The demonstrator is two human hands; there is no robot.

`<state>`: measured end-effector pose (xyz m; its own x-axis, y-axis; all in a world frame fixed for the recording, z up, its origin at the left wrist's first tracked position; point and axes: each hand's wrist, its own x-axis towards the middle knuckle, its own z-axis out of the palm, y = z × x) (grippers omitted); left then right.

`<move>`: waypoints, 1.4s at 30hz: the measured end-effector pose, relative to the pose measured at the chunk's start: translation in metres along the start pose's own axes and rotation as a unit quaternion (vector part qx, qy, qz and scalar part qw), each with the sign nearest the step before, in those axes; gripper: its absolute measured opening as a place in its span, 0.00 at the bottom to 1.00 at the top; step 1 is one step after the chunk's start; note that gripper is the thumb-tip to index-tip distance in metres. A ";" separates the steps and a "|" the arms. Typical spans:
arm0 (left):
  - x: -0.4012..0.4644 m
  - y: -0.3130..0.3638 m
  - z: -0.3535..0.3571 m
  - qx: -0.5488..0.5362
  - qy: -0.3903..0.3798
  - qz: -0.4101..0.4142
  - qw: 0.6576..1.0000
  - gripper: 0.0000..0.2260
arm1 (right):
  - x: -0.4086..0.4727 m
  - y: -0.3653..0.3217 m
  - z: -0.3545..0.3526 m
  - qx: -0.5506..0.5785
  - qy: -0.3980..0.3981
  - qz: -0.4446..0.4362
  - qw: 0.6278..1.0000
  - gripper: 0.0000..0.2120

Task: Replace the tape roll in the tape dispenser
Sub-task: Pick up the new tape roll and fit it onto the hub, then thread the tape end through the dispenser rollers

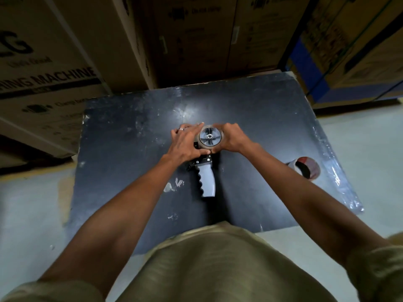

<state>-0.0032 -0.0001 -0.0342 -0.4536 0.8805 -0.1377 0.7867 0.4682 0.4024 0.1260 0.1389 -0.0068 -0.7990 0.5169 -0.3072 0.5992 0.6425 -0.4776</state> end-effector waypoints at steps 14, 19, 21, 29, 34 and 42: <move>-0.027 0.018 0.011 0.043 0.074 -0.202 0.976 0.24 | -0.056 0.013 0.059 0.306 0.074 0.167 0.934 0.35; -0.018 0.022 0.017 0.037 0.072 -0.195 0.977 0.22 | -0.061 0.006 0.082 0.460 0.004 0.217 0.861 0.28; -0.019 0.022 0.020 0.035 0.075 -0.186 0.979 0.20 | -0.064 0.004 0.084 0.485 -0.007 0.220 0.846 0.27; -0.019 0.026 0.022 0.030 0.088 -0.192 0.977 0.12 | -0.070 0.000 0.091 0.483 -0.032 0.227 0.845 0.24; -0.017 0.020 0.023 0.020 0.095 -0.195 0.976 0.09 | -0.077 -0.004 0.089 0.479 -0.057 0.228 0.846 0.16; -0.016 0.012 0.018 -0.011 0.084 -0.165 0.983 0.08 | -0.077 -0.014 0.108 0.367 -0.036 0.197 0.908 0.48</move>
<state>0.0212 -0.0074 -0.0429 -0.7463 0.6560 -0.1125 0.5775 0.7222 0.3808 0.1740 0.0294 -0.0652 -0.5471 0.5697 -0.6133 0.6655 -0.1484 -0.7315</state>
